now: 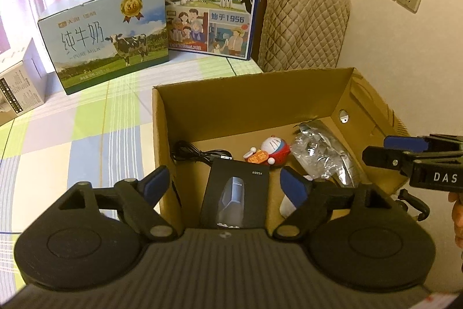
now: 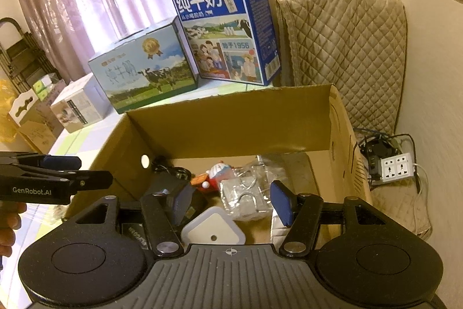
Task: Organize objects
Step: 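Withdraw both grippers from the cardboard box back over the table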
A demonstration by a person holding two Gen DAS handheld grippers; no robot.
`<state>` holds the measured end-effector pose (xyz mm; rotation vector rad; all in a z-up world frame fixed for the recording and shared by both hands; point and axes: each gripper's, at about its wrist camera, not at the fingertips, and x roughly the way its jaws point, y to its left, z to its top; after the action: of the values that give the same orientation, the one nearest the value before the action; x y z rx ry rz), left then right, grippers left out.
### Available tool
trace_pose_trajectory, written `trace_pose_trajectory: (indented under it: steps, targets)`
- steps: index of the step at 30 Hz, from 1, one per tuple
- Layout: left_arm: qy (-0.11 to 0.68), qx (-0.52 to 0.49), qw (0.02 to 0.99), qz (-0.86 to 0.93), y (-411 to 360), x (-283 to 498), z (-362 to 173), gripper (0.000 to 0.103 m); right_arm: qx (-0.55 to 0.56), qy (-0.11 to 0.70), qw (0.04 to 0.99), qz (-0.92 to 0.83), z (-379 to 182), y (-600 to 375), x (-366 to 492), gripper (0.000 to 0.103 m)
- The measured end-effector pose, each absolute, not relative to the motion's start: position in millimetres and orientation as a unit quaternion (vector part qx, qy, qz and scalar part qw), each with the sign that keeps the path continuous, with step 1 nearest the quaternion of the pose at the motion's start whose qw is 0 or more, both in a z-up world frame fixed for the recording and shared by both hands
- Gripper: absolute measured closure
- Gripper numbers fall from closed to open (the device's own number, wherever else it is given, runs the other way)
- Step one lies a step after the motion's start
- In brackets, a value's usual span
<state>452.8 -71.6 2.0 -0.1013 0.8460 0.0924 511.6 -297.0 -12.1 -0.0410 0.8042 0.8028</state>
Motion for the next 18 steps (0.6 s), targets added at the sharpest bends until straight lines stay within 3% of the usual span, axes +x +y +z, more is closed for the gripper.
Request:
trace_pose_trajectory:
  steps: [18]
  targets:
    - [0.399, -0.085, 0.912, 0.044, -48.2, 376.6, 18.0, 0.015, -0.006, 0.363, 0.843, 0.397, 8.9, -292.5, 435.7, 0.044]
